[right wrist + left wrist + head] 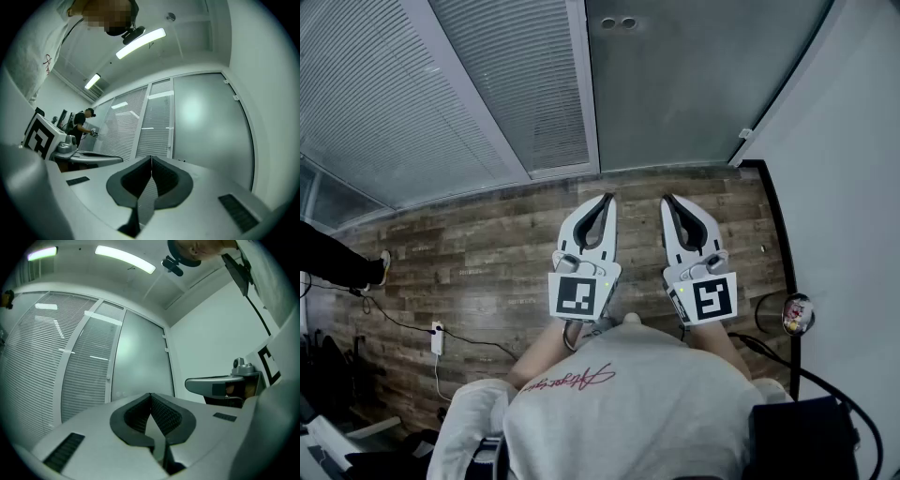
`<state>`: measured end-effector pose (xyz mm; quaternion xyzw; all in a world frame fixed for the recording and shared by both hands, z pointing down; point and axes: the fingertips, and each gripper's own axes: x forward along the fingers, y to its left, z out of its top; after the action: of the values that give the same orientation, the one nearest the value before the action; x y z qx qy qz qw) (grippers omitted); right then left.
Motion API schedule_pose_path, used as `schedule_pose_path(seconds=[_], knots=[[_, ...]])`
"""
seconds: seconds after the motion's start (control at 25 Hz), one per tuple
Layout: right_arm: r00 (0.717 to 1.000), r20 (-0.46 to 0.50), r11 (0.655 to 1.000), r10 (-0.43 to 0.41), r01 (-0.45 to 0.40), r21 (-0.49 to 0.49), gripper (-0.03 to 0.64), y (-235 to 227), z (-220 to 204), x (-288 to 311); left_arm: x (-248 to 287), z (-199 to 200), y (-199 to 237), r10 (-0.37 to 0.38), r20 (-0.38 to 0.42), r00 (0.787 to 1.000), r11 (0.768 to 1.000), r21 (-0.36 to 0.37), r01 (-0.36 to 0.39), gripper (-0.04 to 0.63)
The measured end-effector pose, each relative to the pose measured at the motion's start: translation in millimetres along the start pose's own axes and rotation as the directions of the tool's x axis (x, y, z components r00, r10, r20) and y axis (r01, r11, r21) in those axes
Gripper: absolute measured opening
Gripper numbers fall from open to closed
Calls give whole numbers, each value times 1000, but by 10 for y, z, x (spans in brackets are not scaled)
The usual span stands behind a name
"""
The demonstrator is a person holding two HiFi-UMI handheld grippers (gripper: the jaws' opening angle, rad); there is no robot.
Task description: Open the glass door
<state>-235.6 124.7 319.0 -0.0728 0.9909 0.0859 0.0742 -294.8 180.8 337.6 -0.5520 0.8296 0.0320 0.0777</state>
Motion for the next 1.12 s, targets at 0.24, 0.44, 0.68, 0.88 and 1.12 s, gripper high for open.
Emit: schedule_pose_path(seconds=[0.24,0.44,0.68,0.88,1.12], knots=[[1000,3,1000,-5,5,-1,18,-16,13,16,13,26,-1,1,4,1000,1000,-1,-1,6],[1000,9,1000,0,0,6,18,-24,12,19,34,16,-3,4,3,1000,1000,2,-4,6],[1000,27,1000,3,-2,-11,20,-87,42,16,86,15,-25,10,7,1000,1000,3,-10,6],[999,40,1000,12,-12,-3,20,-179,45,-21,137,15,-114,17,12,1000,1000,15,-18,6],[999,39,1000,30,-30,6,20,-299,-33,-44,168,7,-114,66,14,998,998,5,-66,6]])
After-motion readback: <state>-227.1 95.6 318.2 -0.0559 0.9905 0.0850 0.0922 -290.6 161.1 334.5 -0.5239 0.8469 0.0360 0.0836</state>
